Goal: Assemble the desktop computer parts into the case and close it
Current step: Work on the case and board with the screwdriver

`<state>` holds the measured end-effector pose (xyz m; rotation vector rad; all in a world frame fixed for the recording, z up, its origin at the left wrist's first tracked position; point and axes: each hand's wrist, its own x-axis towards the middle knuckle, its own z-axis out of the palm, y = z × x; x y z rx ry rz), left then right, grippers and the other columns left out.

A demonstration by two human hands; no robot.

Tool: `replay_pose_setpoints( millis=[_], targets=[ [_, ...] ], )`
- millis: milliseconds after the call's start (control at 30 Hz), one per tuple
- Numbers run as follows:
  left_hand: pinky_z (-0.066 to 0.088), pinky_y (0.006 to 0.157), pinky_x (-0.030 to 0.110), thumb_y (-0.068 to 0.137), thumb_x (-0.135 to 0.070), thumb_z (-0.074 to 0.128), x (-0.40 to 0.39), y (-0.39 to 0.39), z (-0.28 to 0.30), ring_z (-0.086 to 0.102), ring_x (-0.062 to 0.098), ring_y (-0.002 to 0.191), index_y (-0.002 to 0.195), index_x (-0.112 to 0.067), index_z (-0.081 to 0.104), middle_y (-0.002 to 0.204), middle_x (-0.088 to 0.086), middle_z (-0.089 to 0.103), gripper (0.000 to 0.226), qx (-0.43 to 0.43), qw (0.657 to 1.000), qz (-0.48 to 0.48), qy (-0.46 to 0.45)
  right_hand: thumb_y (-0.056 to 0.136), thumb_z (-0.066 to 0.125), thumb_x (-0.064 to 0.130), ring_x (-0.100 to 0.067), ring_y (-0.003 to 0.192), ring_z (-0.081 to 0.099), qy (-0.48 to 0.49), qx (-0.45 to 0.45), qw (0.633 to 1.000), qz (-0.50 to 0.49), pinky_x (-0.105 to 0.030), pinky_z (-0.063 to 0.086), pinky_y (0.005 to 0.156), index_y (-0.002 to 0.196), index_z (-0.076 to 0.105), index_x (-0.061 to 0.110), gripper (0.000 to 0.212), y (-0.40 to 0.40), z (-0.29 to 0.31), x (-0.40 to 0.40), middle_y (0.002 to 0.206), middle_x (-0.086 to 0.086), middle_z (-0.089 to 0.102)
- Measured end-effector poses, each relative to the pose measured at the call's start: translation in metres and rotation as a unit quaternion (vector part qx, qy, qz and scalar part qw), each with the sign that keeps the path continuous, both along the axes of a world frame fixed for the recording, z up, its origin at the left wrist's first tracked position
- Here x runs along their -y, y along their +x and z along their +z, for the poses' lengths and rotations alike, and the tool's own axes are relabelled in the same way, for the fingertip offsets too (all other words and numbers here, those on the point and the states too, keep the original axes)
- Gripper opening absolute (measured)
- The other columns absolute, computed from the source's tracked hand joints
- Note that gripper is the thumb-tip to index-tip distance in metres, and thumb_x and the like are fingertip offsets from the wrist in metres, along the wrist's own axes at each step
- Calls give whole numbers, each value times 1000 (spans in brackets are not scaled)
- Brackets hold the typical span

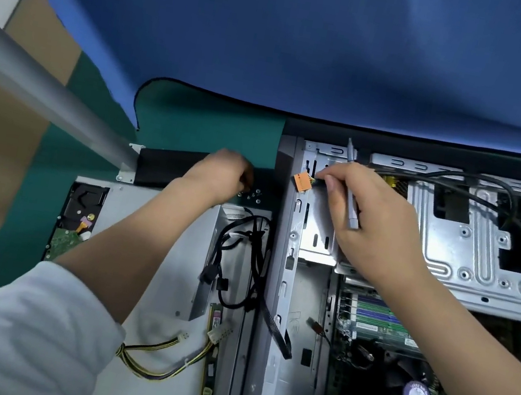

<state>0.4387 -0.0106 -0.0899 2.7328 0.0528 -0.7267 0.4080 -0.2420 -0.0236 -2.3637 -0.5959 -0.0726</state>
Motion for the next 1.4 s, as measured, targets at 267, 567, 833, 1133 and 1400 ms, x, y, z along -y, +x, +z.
replay_pose_setpoints(
  millis=[267,567,833,1133,1400],
  targets=[
    [53,83,36,85,-10,56,3,1,-2,62,29,94,105,-12,70,107,11,66,25,0,1000,-10,16,99,46,25,-4,86,54,1,0,1000,-2,-26,46,67,105,61,22,17,0,-1,0,99,13,64],
    [39,69,19,87,-15,60,-16,-3,-3,58,14,80,94,-20,70,87,-2,65,13,50,990,92,-96,99,44,28,-3,90,53,14,-4,1000,1,-16,37,69,106,60,23,18,0,-2,1,99,13,63],
    [38,56,6,83,-17,65,-21,-3,-7,56,2,68,81,-27,65,76,-11,63,10,46,987,89,-129,99,42,31,-2,89,53,3,-6,1000,-1,-3,35,70,107,59,25,20,1,-3,1,97,17,60],
    [42,68,2,84,-20,72,-35,4,-1,60,-1,73,88,-22,72,82,-10,68,5,47,942,202,-263,98,42,29,-3,91,54,4,-2,1000,0,-16,39,68,106,61,23,22,1,-3,0,98,18,60],
    [40,49,9,91,-20,64,-37,-5,-8,45,-3,45,92,-15,67,64,-16,66,6,2,887,284,-365,97,42,30,-1,92,54,13,-3,1000,-3,-14,38,70,106,61,24,22,1,-2,0,97,21,57]
  ],
)
